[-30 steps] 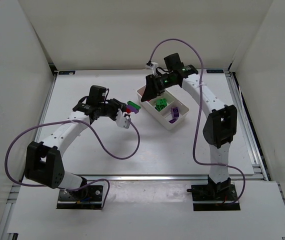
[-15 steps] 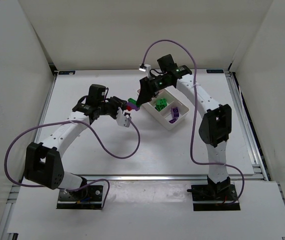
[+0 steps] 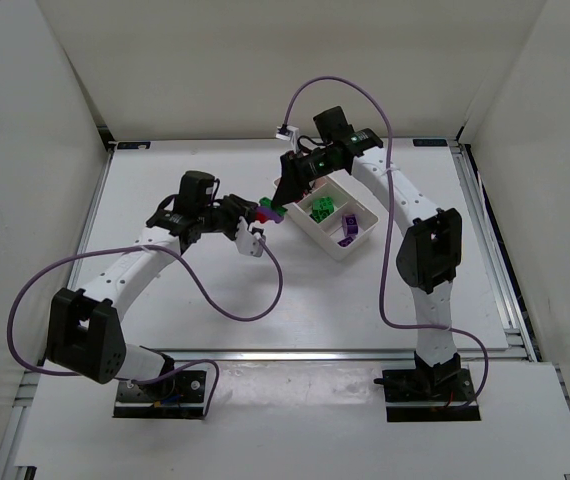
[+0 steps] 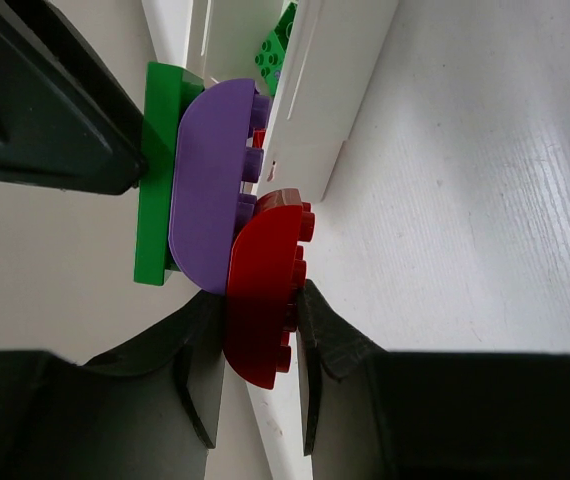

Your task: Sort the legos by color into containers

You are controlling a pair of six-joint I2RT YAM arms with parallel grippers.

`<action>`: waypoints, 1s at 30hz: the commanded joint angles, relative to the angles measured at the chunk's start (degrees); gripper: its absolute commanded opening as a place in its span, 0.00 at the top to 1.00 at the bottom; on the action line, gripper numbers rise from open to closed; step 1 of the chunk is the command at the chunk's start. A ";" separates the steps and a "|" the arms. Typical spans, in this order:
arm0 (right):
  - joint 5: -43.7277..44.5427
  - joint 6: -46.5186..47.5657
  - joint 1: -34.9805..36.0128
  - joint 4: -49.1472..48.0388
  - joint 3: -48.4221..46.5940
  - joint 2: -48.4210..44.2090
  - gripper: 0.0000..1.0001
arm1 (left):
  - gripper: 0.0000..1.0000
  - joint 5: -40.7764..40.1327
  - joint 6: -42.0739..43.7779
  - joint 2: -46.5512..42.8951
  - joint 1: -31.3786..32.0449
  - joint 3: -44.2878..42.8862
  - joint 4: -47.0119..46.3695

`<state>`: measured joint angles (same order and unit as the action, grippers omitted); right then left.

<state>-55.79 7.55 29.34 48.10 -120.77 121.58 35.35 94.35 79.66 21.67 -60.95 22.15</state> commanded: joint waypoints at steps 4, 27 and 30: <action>-2.74 0.53 0.36 0.51 -2.01 0.41 0.43 | 0.90 1.30 -0.65 -2.31 0.74 0.65 -1.67; -2.49 1.15 0.28 -0.02 -2.36 0.24 1.00 | 0.90 1.21 -1.27 -3.89 1.62 3.11 -2.56; -1.96 0.80 -0.25 -0.72 -3.33 0.06 1.00 | 0.90 1.38 -0.74 -5.65 2.06 4.96 -1.15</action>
<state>-57.21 7.55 29.41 48.73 -120.79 122.21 34.92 93.03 77.62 23.03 -57.56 18.65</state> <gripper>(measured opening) 0.387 0.396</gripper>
